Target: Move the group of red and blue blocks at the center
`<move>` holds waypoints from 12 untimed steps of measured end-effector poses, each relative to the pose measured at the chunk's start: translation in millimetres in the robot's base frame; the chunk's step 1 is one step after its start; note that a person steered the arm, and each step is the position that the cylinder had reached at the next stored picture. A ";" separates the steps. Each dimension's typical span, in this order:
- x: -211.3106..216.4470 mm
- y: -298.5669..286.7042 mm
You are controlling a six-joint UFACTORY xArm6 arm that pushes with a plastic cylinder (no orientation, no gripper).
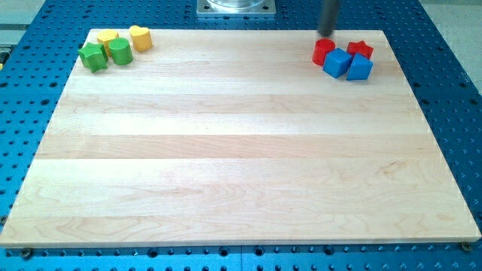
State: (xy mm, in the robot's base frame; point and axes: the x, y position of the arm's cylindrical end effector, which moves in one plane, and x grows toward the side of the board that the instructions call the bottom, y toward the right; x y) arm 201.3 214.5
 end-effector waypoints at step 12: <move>217.6 40.2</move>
State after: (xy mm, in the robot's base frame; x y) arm 418.9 254.8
